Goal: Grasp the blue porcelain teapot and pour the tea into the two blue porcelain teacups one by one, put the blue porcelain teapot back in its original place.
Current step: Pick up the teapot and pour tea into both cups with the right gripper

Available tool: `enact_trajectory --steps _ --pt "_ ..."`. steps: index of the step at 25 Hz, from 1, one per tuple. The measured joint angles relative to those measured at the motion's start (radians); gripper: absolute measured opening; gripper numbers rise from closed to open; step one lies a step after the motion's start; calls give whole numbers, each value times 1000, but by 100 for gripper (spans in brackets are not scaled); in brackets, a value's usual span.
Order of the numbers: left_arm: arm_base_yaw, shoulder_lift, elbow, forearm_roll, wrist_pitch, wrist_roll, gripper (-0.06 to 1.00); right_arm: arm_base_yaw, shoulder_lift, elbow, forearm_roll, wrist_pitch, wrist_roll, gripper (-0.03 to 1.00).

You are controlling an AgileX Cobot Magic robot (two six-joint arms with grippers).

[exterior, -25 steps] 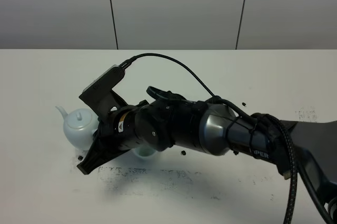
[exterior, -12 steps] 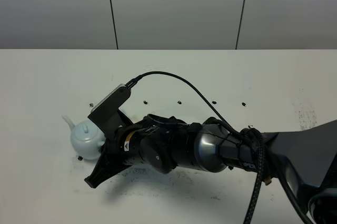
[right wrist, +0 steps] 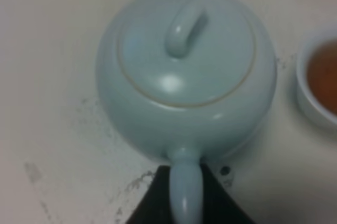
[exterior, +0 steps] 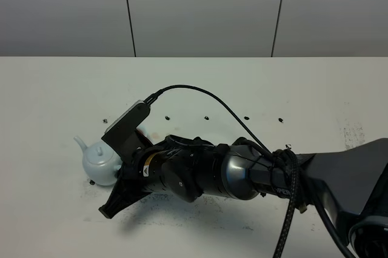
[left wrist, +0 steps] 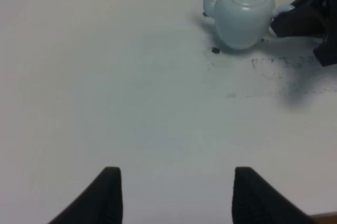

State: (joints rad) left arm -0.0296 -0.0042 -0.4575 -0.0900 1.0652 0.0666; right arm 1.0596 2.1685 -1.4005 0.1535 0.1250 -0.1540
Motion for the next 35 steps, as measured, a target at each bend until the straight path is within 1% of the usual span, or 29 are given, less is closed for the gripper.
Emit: enact_trajectory --steps 3,7,10,14,16,18,20,25,27,30,33,35 --pt "0 0 0 0 0 0 49 0 -7 0 -18 14 0 3" --pt "0 0 0 0 0 0 49 0 -77 0 -37 88 0 3" --pt "0 0 0 0 0 0 49 -10 -162 0 -64 163 -2 3" --pt "0 0 0 0 0 0 49 -72 -273 0 -77 284 -14 3" --pt "0 0 0 0 0 0 49 -118 -318 0 -80 335 -62 3" --pt "0 0 0 0 0 0 49 -173 -347 0 -66 385 -147 3" --pt "0 0 0 0 0 0 49 -224 -365 0 -33 435 -262 3" --pt "0 0 0 0 0 2 49 -338 -370 1 94 568 -663 3" --pt "0 0 0 0 0 2 49 -371 -370 10 126 577 -804 3" --pt "0 0 0 0 0 2 49 -417 -371 35 142 575 -1009 3" --pt "0 0 0 0 0 2 49 -444 -371 87 144 553 -1132 3" --pt "0 0 0 0 0 2 49 -447 -371 119 133 521 -1169 3"
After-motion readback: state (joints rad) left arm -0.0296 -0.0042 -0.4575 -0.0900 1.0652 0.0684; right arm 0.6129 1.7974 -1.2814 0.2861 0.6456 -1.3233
